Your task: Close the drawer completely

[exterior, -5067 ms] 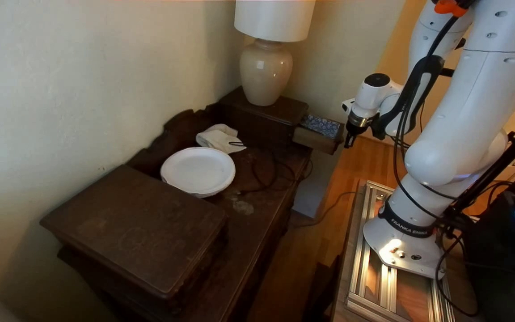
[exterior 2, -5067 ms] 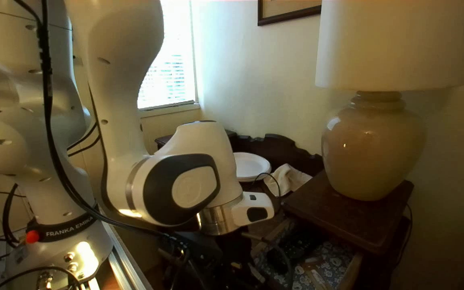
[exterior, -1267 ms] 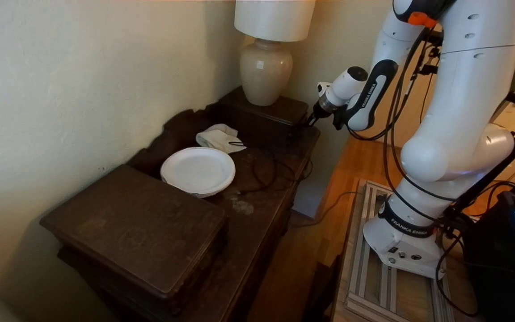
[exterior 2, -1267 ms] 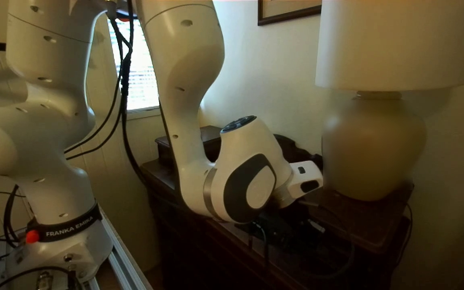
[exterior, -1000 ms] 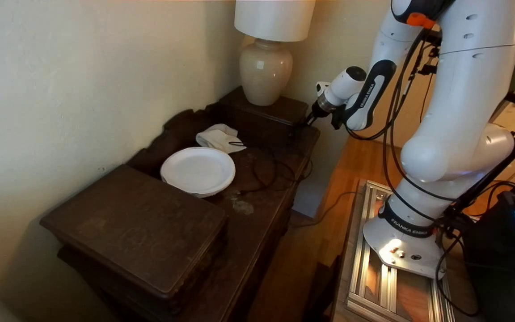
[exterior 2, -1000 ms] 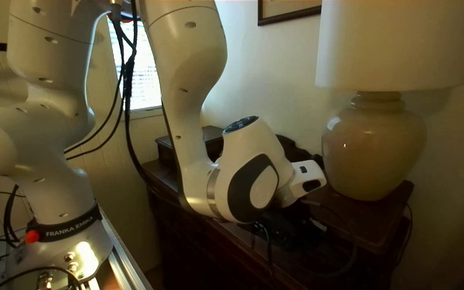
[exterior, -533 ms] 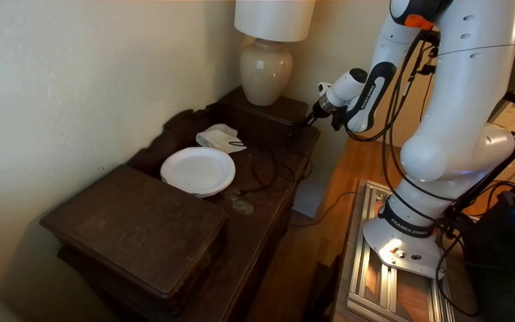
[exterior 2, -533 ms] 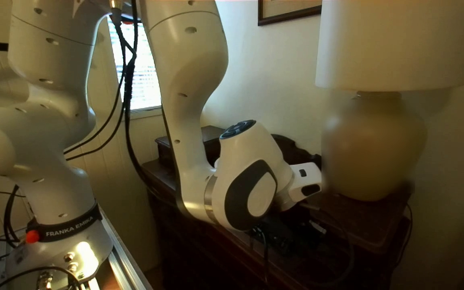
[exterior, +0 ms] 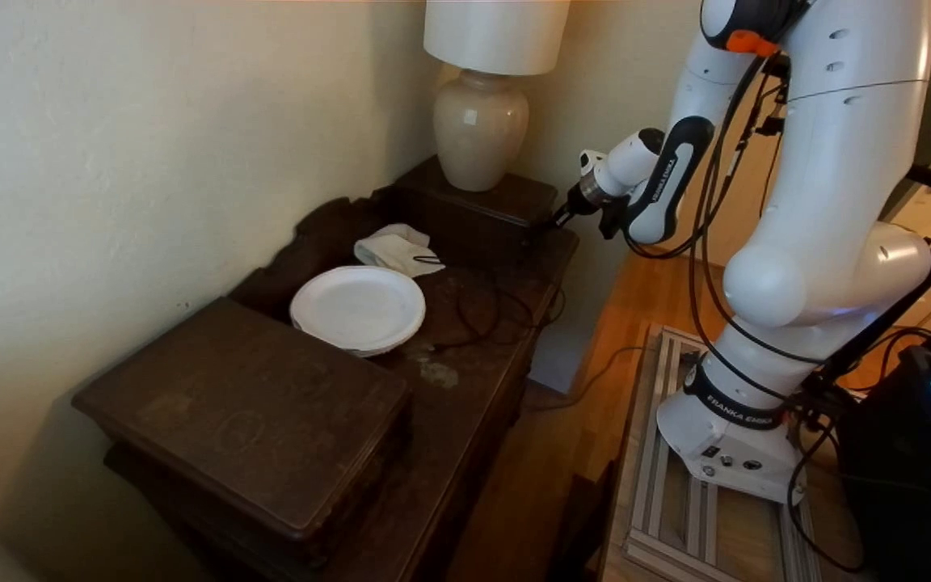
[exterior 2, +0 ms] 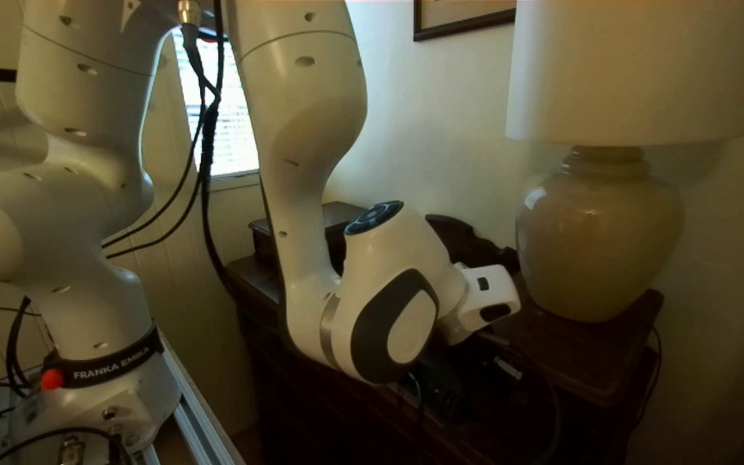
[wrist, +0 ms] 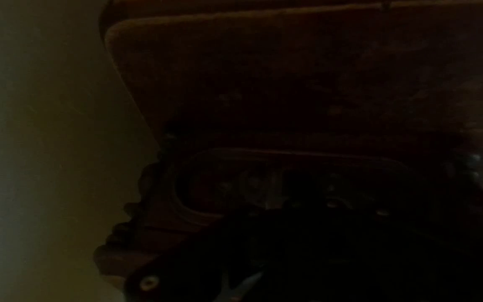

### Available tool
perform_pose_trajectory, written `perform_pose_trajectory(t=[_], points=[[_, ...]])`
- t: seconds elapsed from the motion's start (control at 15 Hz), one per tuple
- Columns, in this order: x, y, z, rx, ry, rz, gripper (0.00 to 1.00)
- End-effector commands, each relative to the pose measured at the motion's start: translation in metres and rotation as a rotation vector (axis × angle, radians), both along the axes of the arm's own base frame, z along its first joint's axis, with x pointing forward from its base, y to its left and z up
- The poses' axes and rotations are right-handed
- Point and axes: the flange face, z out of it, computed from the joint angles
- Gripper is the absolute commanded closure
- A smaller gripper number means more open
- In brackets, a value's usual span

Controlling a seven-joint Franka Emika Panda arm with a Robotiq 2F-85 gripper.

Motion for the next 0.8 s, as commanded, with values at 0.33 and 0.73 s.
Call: perform_pose_trajectory(t=[0.33, 0.73], points=[[-0.052, 0.050, -0.018, 0.048, 0.231, 0.158, 1.00], [-0.099, 0.085, 0.000, 0.149, 0.227, 0.120, 0.54]])
